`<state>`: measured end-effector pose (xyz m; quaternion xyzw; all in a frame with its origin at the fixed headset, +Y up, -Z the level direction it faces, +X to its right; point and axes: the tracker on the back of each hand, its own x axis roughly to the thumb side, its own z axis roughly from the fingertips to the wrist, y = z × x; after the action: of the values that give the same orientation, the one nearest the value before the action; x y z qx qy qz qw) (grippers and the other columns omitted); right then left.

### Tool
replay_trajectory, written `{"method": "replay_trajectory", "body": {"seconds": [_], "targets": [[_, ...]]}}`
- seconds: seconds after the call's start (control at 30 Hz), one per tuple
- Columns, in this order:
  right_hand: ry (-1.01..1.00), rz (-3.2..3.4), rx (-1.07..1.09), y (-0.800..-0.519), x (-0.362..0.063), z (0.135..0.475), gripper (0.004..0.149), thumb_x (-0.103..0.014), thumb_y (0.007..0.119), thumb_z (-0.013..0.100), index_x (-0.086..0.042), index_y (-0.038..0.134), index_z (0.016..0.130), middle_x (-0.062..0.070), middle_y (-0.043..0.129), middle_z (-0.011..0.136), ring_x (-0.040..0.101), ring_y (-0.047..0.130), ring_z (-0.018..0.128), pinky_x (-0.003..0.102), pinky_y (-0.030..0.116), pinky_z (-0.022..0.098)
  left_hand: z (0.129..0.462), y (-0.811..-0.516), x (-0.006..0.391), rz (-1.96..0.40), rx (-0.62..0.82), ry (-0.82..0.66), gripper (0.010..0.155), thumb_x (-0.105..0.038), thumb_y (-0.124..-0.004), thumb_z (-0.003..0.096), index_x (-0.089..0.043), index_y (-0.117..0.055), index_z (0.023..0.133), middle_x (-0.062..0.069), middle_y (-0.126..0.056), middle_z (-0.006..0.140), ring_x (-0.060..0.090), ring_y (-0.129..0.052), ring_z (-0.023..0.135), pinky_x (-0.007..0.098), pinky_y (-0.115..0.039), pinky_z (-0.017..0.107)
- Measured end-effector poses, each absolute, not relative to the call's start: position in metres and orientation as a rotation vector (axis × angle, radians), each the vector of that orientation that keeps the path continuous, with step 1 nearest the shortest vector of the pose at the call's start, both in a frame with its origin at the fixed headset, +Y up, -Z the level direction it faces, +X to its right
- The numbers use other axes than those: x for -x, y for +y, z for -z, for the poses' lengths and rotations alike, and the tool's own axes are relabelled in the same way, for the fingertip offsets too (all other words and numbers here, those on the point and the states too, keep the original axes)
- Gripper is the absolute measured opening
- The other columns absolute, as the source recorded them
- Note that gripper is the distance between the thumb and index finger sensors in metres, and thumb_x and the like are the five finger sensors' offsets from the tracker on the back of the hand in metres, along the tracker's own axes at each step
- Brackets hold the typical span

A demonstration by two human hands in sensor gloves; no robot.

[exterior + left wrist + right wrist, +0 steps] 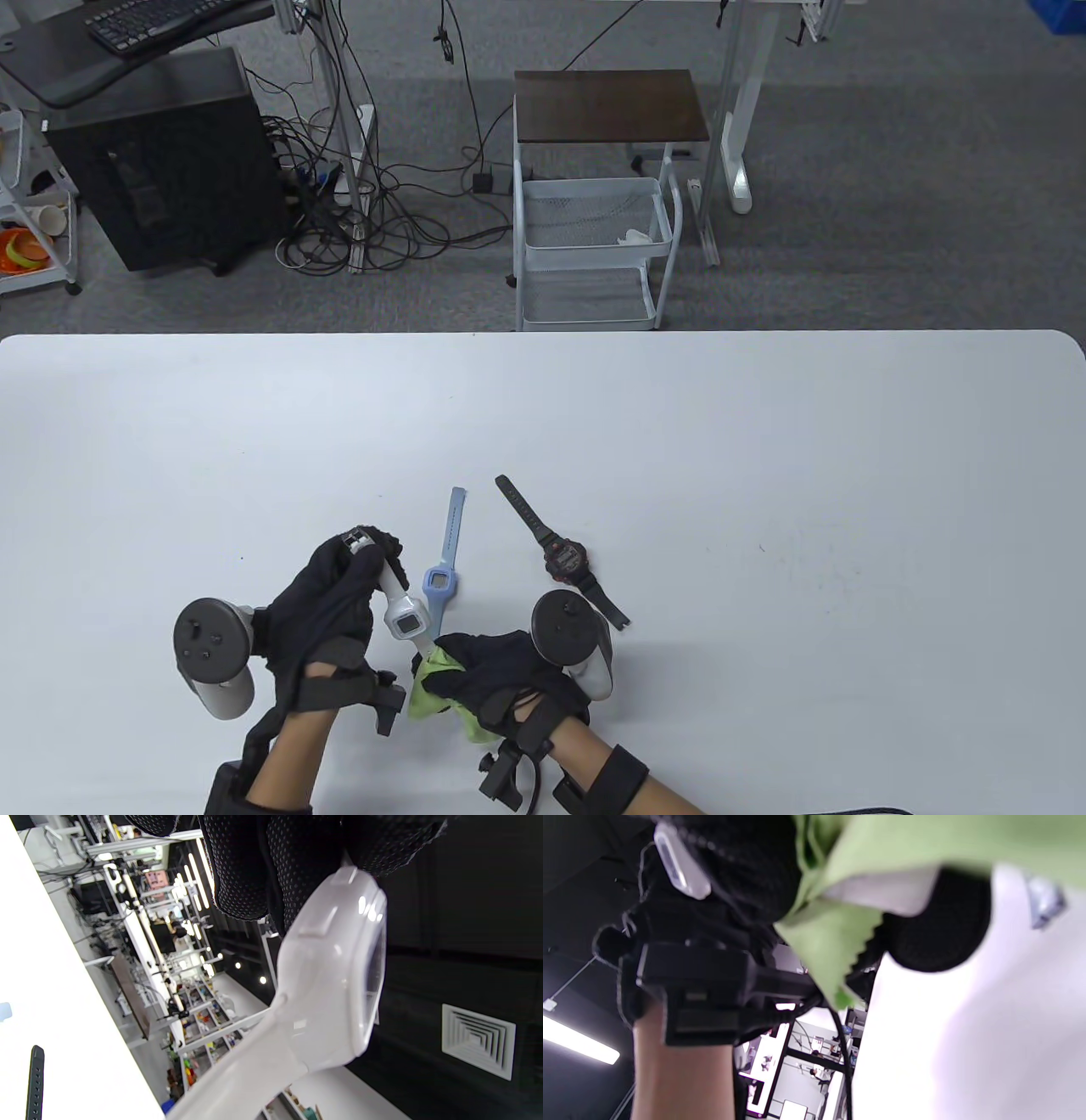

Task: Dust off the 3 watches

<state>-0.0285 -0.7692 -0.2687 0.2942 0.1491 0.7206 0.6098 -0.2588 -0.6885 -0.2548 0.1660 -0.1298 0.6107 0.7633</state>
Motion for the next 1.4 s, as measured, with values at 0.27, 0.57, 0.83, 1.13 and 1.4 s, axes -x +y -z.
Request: {"method": "replay_trajectory", "body": {"seconds": [0.27,0.57,0.83,1.13,1.4], "targets": [[0.342,-1.659,-0.668,-0.771,0.028,0.268,0.044,-0.034,0.087,0.037,-0.019,0.089,0.078,0.013,0.103,0.049,0.033,0.098,0.038,0.074,0.049,0.051,0.255,-0.688,0.26,-1.34,-0.372,-0.279,0.047,-0.054,-0.071,0.0596,-0.019,-0.074,0.091,-0.013,-0.096,0.069,0.014,-0.092,0.087,0.059,-0.054,0.077],[0.365,-1.67,-0.615,-0.781,0.026,0.27,0.046,-0.05,0.083,0.041,-0.011,0.097,0.06,0.009,0.104,0.035,0.033,0.098,0.028,0.073,0.052,0.049,0.253,-0.686,0.263,-1.362,-0.392,-0.276,0.047,-0.054,-0.07,0.0599,-0.018,-0.073,0.091,-0.012,-0.096,0.07,0.015,-0.092,0.088,0.059,-0.053,0.078],[0.361,-1.703,-0.654,-0.779,0.028,0.268,0.041,-0.033,0.088,0.035,-0.016,0.092,0.072,0.017,0.103,0.067,0.044,0.099,0.057,0.078,0.042,0.052,0.253,-0.686,0.262,-1.355,-0.391,-0.278,0.047,-0.054,-0.07,0.0598,-0.019,-0.073,0.091,-0.013,-0.096,0.07,0.014,-0.092,0.088,0.059,-0.054,0.077],[0.358,-1.681,-0.614,-0.781,0.026,0.271,0.042,-0.032,0.087,0.037,-0.017,0.09,0.076,0.014,0.104,0.05,0.035,0.098,0.039,0.075,0.047,0.052,0.253,-0.685,0.264,-1.375,-0.396,-0.279,0.047,-0.054,-0.07,0.0598,-0.019,-0.073,0.092,-0.013,-0.096,0.07,0.014,-0.091,0.088,0.059,-0.053,0.078],[0.42,-1.686,-0.6,-0.786,0.027,0.272,0.043,-0.046,0.089,0.038,-0.01,0.096,0.062,0.007,0.104,0.029,0.029,0.099,0.022,0.072,0.053,0.05,0.252,-0.683,0.269,-1.395,-0.424,-0.269,0.047,-0.054,-0.07,0.0599,-0.019,-0.072,0.092,-0.013,-0.095,0.071,0.014,-0.091,0.088,0.059,-0.053,0.078]]}}
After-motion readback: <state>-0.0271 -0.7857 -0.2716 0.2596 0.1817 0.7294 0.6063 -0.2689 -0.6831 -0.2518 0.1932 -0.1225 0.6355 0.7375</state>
